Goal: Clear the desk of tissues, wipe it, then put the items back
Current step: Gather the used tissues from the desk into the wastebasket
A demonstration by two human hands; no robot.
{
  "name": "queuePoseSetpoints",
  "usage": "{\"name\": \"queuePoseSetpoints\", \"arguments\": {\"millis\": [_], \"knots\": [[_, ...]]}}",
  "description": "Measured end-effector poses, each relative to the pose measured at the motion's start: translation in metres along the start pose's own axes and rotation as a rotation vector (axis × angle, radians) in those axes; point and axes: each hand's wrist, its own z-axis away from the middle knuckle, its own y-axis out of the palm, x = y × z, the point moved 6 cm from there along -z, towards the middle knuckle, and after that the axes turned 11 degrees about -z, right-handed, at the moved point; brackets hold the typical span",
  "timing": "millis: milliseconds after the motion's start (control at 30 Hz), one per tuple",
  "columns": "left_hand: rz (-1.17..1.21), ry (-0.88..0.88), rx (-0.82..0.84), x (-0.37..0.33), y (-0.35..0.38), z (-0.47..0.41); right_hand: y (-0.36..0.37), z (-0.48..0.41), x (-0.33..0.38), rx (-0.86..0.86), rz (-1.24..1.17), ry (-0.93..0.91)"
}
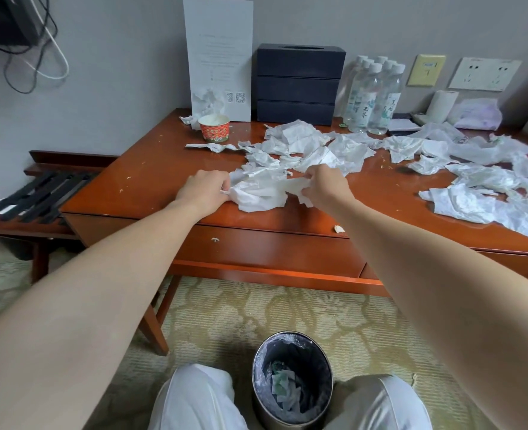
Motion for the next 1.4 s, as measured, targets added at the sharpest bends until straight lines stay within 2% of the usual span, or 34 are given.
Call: {"name": "queuePoseSetpoints", "arguments": {"millis": [133, 267, 400, 733, 1400], "knots": [[-0.043, -0.062, -0.052, -0.003, -0.007, 0.001, -0.026, -0.002, -0.012, -0.108, -0.009, 0.061], [0.017, -0.04, -0.081, -0.01, -0.015, 0.003, -0.043, 0.003, -0.018, -0.159, -0.023, 0.094], [0.117, 0.016, -0.095, -0.027, -0.027, 0.01, -0.054, 0.014, -0.018, -0.163, -0.041, 0.091], [0.282, -0.001, -0.314, -0.065, -0.077, 0.033, -0.094, 0.045, -0.013, -0.232, -0.107, 0.038], [0.462, -0.056, -0.431, -0.072, -0.113, 0.087, -0.11, 0.108, 0.01, -0.243, -0.153, -0.024]]}}
